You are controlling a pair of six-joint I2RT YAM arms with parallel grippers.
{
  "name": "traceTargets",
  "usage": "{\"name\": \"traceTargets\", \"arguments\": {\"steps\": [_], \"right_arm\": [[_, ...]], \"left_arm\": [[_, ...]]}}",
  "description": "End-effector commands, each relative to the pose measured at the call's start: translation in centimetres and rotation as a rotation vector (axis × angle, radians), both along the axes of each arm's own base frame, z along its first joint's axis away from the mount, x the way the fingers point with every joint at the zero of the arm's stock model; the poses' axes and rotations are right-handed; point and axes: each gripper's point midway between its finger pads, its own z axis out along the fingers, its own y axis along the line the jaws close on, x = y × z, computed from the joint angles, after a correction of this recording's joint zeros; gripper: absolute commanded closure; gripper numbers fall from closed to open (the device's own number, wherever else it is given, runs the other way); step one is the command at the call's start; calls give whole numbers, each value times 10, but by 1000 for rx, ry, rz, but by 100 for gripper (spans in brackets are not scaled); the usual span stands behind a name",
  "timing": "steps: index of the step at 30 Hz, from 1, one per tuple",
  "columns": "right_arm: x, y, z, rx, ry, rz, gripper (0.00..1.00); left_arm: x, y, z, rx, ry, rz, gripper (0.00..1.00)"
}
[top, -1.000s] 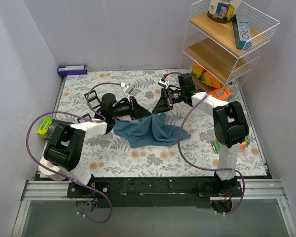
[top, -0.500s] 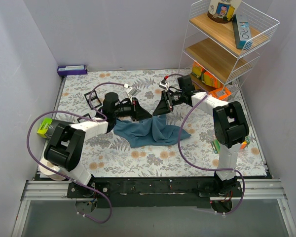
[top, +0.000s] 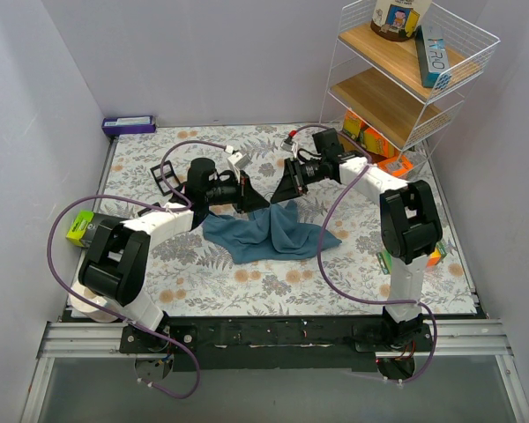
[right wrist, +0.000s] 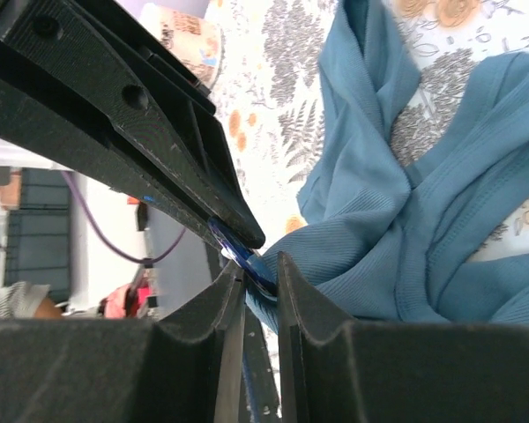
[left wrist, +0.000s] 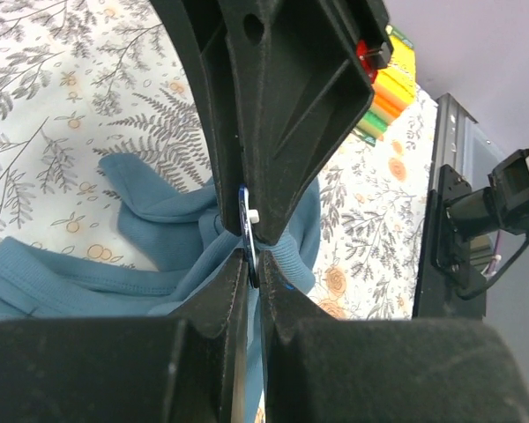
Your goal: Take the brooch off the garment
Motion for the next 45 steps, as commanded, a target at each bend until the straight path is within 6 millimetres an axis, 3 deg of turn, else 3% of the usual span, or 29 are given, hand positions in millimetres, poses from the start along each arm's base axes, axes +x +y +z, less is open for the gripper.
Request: {"name": "traceTargets", "arguments": {"steps": [1, 3, 5, 6, 8, 10, 13, 16, 18, 24, 26, 35, 45], "right_arm": [[2, 51, 2, -77, -252, 13, 83], [-1, 59, 12, -46, -284, 28, 80], [-11, 62, 29, 35, -281, 78, 70], [-8, 59, 45, 78, -329, 78, 68], [-17, 52, 66, 168, -344, 129, 51], [-17, 38, 92, 242, -397, 153, 41], [-18, 17, 109, 282, -442, 162, 34], [-22, -1, 103, 280, -443, 165, 32], [-24, -8, 93, 271, -516, 184, 34], [-35, -21, 68, 204, -492, 199, 40], [-38, -22, 63, 205, -474, 203, 48], [-54, -24, 63, 270, -383, 232, 57], [-51, -22, 57, 275, -332, 219, 74]], "left_arm": [[-63, -47, 44, -88, -128, -320, 100], [-60, -48, 42, -81, -118, -300, 100], [-55, -46, 39, -74, -93, -263, 100], [-53, -43, 38, -75, -87, -251, 100], [-52, -36, 32, -70, -61, -229, 100], [-47, -24, 29, -75, -44, -200, 100], [-46, -11, 30, -98, -32, -206, 100], [-47, -4, 33, -115, -31, -232, 100], [-46, -2, 39, -134, -24, -249, 100], [-47, 2, 43, -168, -6, -273, 100], [-47, 2, 44, -172, -3, -277, 100], [-43, 3, 42, -171, 13, -261, 100], [-43, 4, 44, -178, 10, -264, 100]]}}
